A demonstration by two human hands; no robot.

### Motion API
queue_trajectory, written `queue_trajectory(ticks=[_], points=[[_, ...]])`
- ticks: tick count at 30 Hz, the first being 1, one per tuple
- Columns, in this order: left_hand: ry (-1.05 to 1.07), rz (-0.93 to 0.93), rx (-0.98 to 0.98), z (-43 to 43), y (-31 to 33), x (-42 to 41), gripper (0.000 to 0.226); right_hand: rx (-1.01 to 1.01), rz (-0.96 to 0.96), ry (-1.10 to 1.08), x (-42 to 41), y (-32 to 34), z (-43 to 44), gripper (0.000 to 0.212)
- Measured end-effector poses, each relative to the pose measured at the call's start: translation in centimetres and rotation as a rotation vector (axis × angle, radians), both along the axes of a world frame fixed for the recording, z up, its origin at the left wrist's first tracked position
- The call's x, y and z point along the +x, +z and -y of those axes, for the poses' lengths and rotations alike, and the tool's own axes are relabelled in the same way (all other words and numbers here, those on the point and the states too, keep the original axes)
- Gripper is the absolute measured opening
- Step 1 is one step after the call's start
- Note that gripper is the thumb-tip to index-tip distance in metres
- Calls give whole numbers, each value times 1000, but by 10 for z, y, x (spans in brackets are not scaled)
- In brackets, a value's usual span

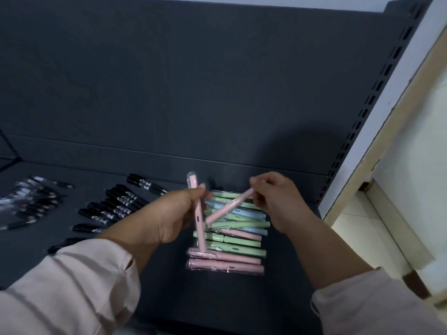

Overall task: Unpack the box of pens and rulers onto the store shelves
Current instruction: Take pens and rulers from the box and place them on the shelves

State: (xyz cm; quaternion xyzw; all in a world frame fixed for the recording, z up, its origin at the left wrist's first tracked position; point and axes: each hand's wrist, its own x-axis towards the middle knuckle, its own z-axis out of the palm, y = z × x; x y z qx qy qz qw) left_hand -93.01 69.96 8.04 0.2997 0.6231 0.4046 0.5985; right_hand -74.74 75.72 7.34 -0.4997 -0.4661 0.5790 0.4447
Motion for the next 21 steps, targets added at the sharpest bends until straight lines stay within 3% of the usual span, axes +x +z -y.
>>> queue_trajectory(ticks=[3,9,16,21], points=[[93,16,-7,-2,-3,-5,35,-95,-185,-96,11,-6,-4,9],[160,245,19,1,-4,2,6,-208,-428,-55,2,-14,8,13],[243,465,104,2,1,14,8,-185,-253,47,-13,-21,20,14],[289,489,135,4,1,20,9,-221,-238,96,-10,-19,25,5]])
